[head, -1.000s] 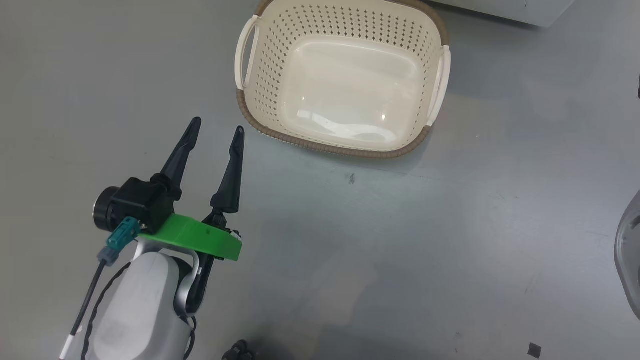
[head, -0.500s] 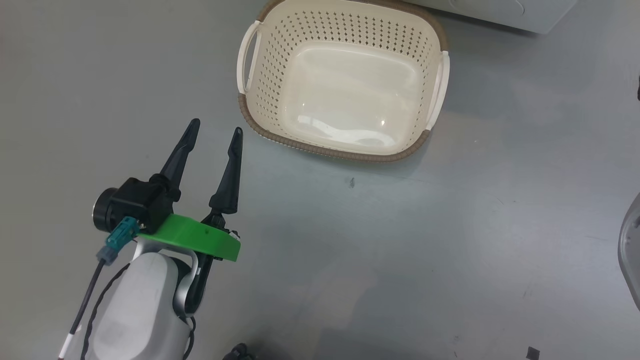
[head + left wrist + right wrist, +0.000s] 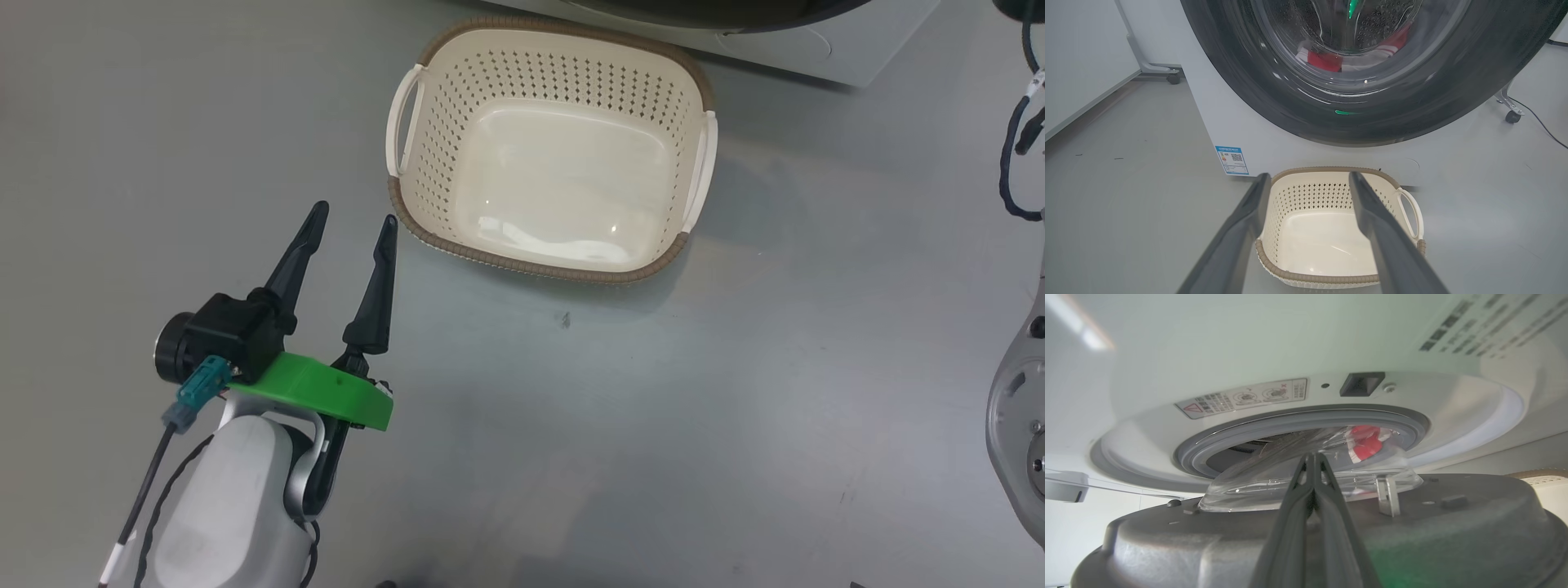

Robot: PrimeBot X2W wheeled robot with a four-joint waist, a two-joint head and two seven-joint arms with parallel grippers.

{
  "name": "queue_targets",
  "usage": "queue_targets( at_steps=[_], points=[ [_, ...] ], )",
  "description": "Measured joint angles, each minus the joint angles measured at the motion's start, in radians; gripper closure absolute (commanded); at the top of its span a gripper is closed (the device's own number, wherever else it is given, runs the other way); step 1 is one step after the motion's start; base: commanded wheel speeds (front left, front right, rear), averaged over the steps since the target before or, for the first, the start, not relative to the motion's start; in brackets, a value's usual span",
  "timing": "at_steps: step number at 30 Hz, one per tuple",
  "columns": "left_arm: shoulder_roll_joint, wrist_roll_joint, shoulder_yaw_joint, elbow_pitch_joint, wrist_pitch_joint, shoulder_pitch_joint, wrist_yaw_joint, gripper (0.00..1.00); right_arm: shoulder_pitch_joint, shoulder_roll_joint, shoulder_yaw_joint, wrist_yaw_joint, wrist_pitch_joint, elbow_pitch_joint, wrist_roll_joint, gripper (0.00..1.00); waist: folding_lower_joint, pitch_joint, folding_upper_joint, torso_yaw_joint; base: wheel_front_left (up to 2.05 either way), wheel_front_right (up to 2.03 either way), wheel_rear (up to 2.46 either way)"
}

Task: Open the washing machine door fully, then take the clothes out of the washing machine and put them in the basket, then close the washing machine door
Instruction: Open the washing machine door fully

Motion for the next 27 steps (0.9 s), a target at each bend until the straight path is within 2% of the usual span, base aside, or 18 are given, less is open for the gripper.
queue_targets(
  at_steps=[27],
  points=[
    [0.0, 0.012, -0.002, 0.022, 0.0, 0.044, 0.0, 0.0, 0.175, 0.02, 0.037, 0.017, 0.082, 0.049, 0.065, 1.0, -0.0001, -0.141, 0.0, -0.048, 0.0, 0.0, 0.0]
  ],
)
